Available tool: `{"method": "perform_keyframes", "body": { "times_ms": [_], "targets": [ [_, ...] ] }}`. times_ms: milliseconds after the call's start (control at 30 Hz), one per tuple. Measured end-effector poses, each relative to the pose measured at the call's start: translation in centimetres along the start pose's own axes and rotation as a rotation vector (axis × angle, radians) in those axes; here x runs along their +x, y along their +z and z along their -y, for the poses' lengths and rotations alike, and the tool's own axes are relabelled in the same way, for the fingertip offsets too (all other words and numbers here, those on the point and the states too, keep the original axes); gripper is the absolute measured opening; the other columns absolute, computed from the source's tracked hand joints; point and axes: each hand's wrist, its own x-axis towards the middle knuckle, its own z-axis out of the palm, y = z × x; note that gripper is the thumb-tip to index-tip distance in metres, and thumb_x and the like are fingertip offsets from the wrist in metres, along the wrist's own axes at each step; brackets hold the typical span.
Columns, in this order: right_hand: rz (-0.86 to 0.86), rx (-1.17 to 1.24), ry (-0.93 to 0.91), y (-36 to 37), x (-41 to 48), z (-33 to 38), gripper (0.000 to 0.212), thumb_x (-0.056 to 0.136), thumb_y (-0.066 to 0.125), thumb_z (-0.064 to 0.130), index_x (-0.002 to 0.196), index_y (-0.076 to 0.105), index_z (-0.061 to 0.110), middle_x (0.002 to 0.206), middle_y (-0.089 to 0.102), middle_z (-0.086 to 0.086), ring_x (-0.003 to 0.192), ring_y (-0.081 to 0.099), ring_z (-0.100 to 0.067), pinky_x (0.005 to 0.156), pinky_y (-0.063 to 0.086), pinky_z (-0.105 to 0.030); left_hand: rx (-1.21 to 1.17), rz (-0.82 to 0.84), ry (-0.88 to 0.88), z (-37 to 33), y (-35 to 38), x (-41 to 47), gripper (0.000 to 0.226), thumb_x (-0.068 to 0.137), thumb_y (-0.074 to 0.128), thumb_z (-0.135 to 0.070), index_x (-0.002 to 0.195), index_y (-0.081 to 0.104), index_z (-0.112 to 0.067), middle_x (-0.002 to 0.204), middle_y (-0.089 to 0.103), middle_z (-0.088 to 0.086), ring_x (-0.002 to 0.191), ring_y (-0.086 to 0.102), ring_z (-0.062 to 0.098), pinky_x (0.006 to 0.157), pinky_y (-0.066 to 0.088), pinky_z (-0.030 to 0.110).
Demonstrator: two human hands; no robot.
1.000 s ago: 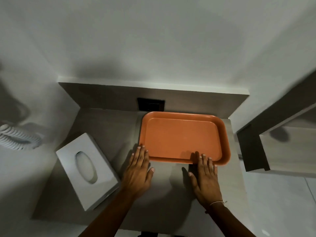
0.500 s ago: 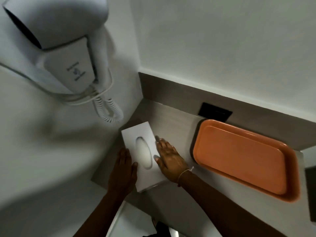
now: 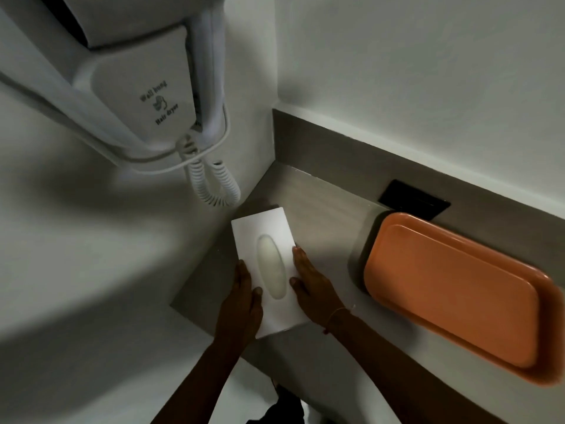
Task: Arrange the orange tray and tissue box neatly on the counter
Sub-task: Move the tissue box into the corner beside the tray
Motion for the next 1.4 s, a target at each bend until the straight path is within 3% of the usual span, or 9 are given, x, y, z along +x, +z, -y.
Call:
{"method": "perform_keyframes", "body": {
  "times_ms": [133,333,500,600,767,1000,1133,1267,1400],
  "targets": [
    [-0.033,0.104,0.079,0.4,0.0,0.5,0.069,0.095,0.050,0.011,0.150,0.008,0.016,0.157,0.012,0.003,0.140,0.015,-0.009,0.114,0.010,-0.022,-0.071,-0.048,-0.022,-0.8,0.2,0.1,0.068,0.096,0.045,-0.020,0.150,0.003,-0.015,0.158,0.024,0.011,0.135,0.040,0.033,0.111,0.035,0.042],
    [-0.186,0.242,0.180,1.0,0.7,1.2,0.075,0.093,0.052,0.006,0.147,0.003,0.023,0.150,0.007,0.015,0.137,0.010,-0.003,0.106,0.002,-0.005,-0.043,-0.001,0.037,-2.3,-1.9,4.4,0.063,0.096,0.045,-0.017,0.150,0.013,-0.018,0.155,0.032,0.010,0.138,0.037,0.031,0.115,0.028,0.044],
    [-0.271,0.400,0.220,0.6,4.6,2.7,0.078,0.092,0.053,0.003,0.149,0.003,0.019,0.158,0.005,0.007,0.144,0.007,-0.011,0.118,0.011,-0.028,-0.079,0.062,0.051,-5.0,-4.2,11.3,0.054,0.096,0.045,-0.012,0.146,0.026,-0.012,0.155,0.031,0.010,0.142,0.031,0.028,0.117,0.023,0.038],
    [-0.318,0.439,0.241,0.4,7.2,3.3,0.078,0.092,0.054,0.005,0.150,0.004,0.019,0.160,0.007,0.005,0.144,0.010,-0.011,0.118,0.014,-0.030,-0.264,-0.034,-0.106,-7.0,-5.3,14.5,0.042,0.096,0.047,-0.023,0.137,0.045,-0.012,0.142,0.048,0.015,0.131,0.044,0.034,0.114,0.032,0.043],
    [-0.342,0.435,0.273,0.4,10.0,3.1,0.077,0.092,0.055,0.007,0.150,0.005,0.018,0.160,0.008,0.001,0.144,0.016,-0.017,0.117,0.016,-0.030,-0.296,-0.045,-0.097,-8.7,-5.5,17.8,0.044,0.098,0.042,-0.025,0.137,0.042,-0.005,0.142,0.047,0.017,0.131,0.043,0.037,0.115,0.031,0.048],
    [-0.285,0.331,0.254,0.7,10.7,2.6,0.077,0.094,0.054,0.019,0.150,0.000,0.017,0.161,-0.001,-0.002,0.145,0.012,-0.019,0.110,0.012,-0.019,-0.046,-0.016,0.013,-7.9,-5.1,18.6,0.047,0.099,0.037,-0.012,0.145,0.029,-0.004,0.151,0.036,0.018,0.139,0.034,0.035,0.118,0.025,0.041],
    [-0.188,0.143,0.128,0.0,8.7,2.1,0.073,0.098,0.046,0.032,0.149,-0.003,0.016,0.160,-0.007,-0.002,0.145,0.001,-0.016,0.113,0.011,-0.026,0.239,-0.117,0.312,-5.3,-4.2,15.0,0.055,0.094,0.039,-0.008,0.147,0.023,-0.006,0.158,0.023,0.016,0.146,0.022,0.032,0.120,0.024,0.043],
    [-0.077,-0.252,-0.127,0.5,4.9,0.8,0.074,0.096,0.048,0.024,0.151,-0.001,0.019,0.160,-0.007,-0.002,0.147,-0.006,-0.020,0.117,0.011,-0.033,0.219,-0.265,0.193,0.7,-1.6,7.4,0.060,0.093,0.037,-0.022,0.148,0.019,-0.005,0.157,0.024,0.019,0.146,0.020,0.033,0.119,0.018,0.040],
    [0.056,-0.424,-0.244,1.6,3.2,-0.2,0.069,0.096,0.040,0.022,0.151,-0.001,0.016,0.161,-0.008,-0.004,0.147,-0.009,-0.027,0.119,0.014,-0.038,0.312,-0.214,0.062,4.7,0.6,4.5,0.062,0.092,0.033,-0.027,0.147,0.019,-0.001,0.156,0.024,0.021,0.146,0.020,0.035,0.120,0.020,0.047]
  ]
}}
